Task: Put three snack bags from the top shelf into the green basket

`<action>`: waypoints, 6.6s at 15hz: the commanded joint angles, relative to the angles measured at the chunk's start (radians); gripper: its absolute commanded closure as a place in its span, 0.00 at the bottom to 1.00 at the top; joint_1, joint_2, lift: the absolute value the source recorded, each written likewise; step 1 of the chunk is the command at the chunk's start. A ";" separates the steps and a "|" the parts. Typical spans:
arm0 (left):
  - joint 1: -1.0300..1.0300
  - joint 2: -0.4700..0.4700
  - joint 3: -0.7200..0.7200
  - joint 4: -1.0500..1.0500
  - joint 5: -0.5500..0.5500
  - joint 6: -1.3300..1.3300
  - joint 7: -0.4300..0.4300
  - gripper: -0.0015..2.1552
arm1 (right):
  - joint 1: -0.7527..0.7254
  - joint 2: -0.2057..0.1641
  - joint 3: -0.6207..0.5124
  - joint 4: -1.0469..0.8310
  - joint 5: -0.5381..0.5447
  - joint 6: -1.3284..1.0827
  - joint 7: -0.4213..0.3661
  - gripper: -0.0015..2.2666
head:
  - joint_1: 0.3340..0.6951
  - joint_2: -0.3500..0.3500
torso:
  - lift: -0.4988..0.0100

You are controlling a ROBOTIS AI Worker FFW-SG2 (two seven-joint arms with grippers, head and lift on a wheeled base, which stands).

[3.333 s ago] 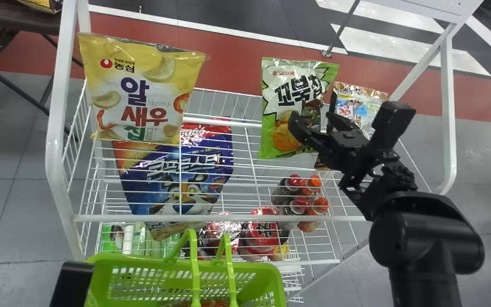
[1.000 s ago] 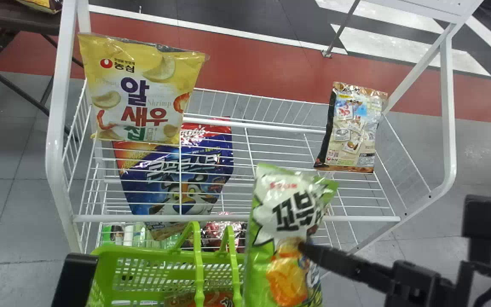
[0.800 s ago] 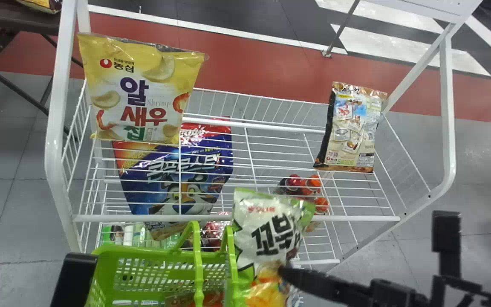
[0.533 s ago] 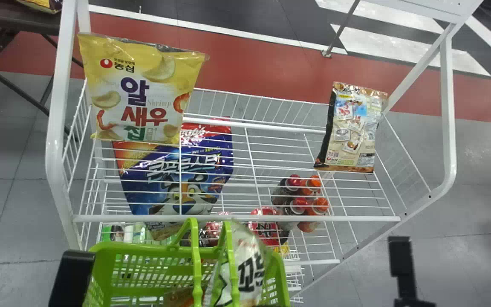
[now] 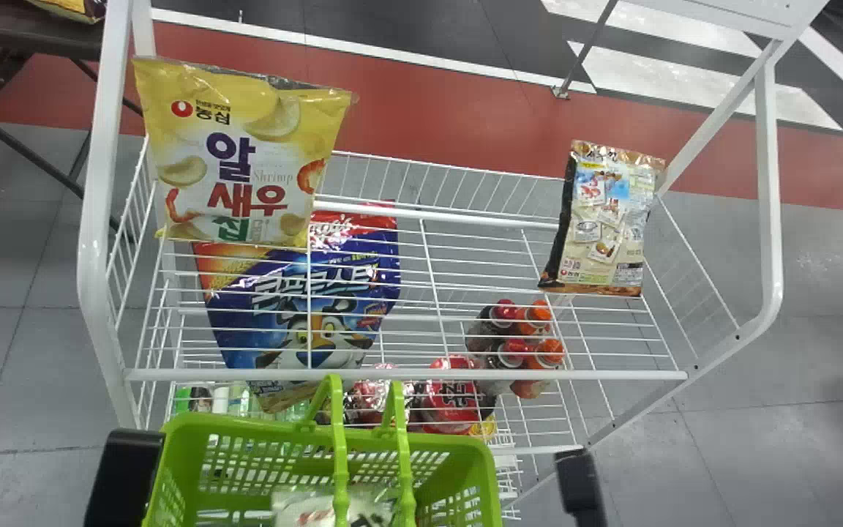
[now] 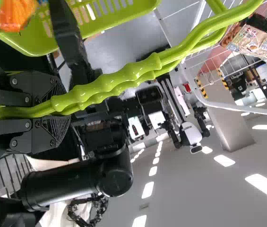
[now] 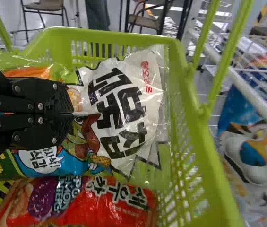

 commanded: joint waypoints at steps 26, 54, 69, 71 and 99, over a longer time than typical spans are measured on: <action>-0.003 0.002 -0.005 0.006 -0.009 0.003 0.011 0.82 | -0.477 -0.110 -0.214 0.225 0.301 -0.758 0.062 0.04 | 1.00 0.00 | 0.89; -0.086 0.009 0.000 0.074 0.009 0.025 0.020 0.82 | -0.319 -0.122 -0.480 -0.046 0.116 -0.285 0.167 0.95 | 1.00 0.00 | 0.89; -0.069 0.002 -0.014 0.060 0.008 0.009 0.022 0.82 | -0.052 0.039 -0.319 -0.098 -0.096 0.030 0.207 0.95 | 1.00 0.00 | 0.89; -0.064 0.002 -0.014 0.057 0.008 0.006 0.022 0.82 | -0.046 0.038 -0.256 -0.068 -0.052 0.030 0.205 0.95 | 1.00 0.00 | 0.89; 0.005 0.000 0.005 0.005 -0.006 -0.037 0.022 0.82 | -0.007 0.042 -0.305 -0.345 0.131 -0.058 0.141 0.03 | 1.00 0.00 | 0.89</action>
